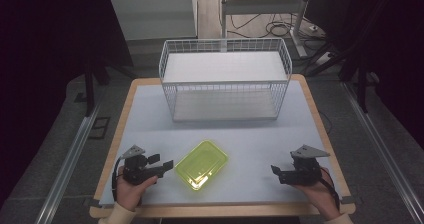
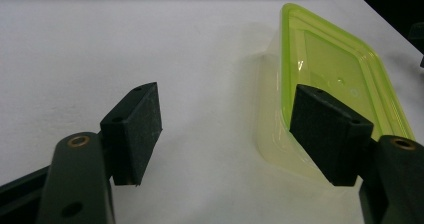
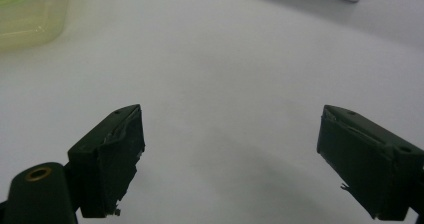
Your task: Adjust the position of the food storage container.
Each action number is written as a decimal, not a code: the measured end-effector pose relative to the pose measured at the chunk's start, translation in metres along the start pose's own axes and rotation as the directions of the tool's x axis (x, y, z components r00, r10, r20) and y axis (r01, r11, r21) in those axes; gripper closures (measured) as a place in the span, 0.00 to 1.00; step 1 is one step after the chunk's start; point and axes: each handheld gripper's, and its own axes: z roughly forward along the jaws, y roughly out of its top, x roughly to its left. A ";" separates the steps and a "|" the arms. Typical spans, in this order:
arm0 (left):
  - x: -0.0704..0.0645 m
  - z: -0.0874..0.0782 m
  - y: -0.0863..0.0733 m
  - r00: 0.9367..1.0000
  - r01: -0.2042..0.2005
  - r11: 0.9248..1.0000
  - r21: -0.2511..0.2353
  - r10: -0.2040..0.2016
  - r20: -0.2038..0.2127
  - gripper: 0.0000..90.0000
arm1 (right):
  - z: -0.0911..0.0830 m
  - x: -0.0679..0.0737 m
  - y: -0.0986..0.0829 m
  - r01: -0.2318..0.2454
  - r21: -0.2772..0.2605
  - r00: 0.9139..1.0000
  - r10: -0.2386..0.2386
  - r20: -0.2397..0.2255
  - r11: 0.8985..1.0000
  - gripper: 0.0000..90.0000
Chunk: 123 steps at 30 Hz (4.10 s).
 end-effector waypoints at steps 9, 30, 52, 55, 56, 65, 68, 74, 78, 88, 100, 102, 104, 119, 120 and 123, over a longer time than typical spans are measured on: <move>0.006 -0.002 0.003 0.999 0.042 0.999 -0.008 -0.042 0.018 0.44 | 0.000 -0.003 -0.001 -0.016 -0.028 1.000 0.016 -0.010 0.999 0.17; -0.062 -0.003 0.018 0.967 -0.102 0.994 0.026 0.093 0.238 1.00 | 0.001 -0.001 -0.001 0.007 -0.019 1.000 -0.007 -0.001 1.000 0.18; -0.116 0.027 0.001 0.933 -0.261 0.952 0.161 0.206 0.296 1.00 | 0.000 0.003 0.000 0.018 -0.025 1.000 -0.018 -0.016 1.000 0.18; -0.118 0.031 -0.002 0.931 -0.270 0.946 0.178 0.209 0.299 1.00 | 0.001 0.003 0.000 0.020 -0.017 1.000 -0.020 -0.020 1.000 0.18; -0.119 0.032 -0.003 0.931 -0.273 0.945 0.181 0.212 0.299 1.00 | 0.001 0.003 -0.001 0.022 -0.011 1.000 -0.022 -0.022 1.000 0.18; -0.122 0.036 -0.011 0.930 -0.305 0.928 0.213 0.242 0.278 1.00 | 0.001 0.004 -0.001 0.024 -0.009 0.999 -0.025 -0.022 1.000 0.18; -0.120 0.037 -0.012 0.933 -0.305 0.926 0.225 0.242 0.267 1.00 | 0.002 0.004 -0.001 0.029 -0.003 0.999 -0.029 -0.021 1.000 0.18; -0.115 0.035 -0.012 0.934 -0.293 0.928 0.229 0.227 0.275 1.00 | 0.001 0.004 -0.001 0.027 -0.006 0.999 -0.027 -0.020 1.000 0.18; -0.114 0.033 -0.013 0.935 -0.294 0.928 0.230 0.230 0.269 1.00 | 0.002 0.004 -0.001 0.027 -0.001 0.999 -0.027 -0.018 1.000 0.18; -0.119 0.031 -0.015 0.930 -0.334 0.910 0.247 0.276 0.243 1.00 | 0.002 0.004 -0.001 0.030 -0.004 0.999 -0.031 -0.020 1.000 0.18; -0.113 0.025 -0.011 0.933 -0.342 0.901 0.268 0.292 0.212 1.00 | 0.001 0.003 -0.001 0.034 -0.008 0.999 -0.035 -0.013 0.999 0.18; -0.110 0.024 -0.010 0.936 -0.340 0.901 0.270 0.295 0.194 1.00 | 0.001 0.003 -0.001 0.034 -0.007 0.999 -0.034 -0.013 0.999 0.18; -0.109 0.024 -0.010 0.936 -0.337 0.902 0.270 0.290 0.197 1.00 | 0.001 0.003 -0.001 0.034 -0.007 0.999 -0.034 -0.013 0.999 0.18; -0.078 0.016 0.002 0.960 -0.272 0.926 0.263 0.244 0.135 1.00 | 0.000 0.002 -0.001 0.032 -0.017 0.999 -0.032 0.001 0.999 0.18; -0.076 0.015 0.003 0.962 -0.268 0.928 0.260 0.243 0.127 1.00 | 0.000 0.002 -0.001 0.031 -0.017 1.000 -0.031 0.002 0.999 0.18; -0.072 0.014 0.004 0.965 -0.258 0.932 0.255 0.235 0.116 1.00 | 0.000 0.002 -0.001 0.031 -0.017 1.000 -0.031 0.001 0.999 0.18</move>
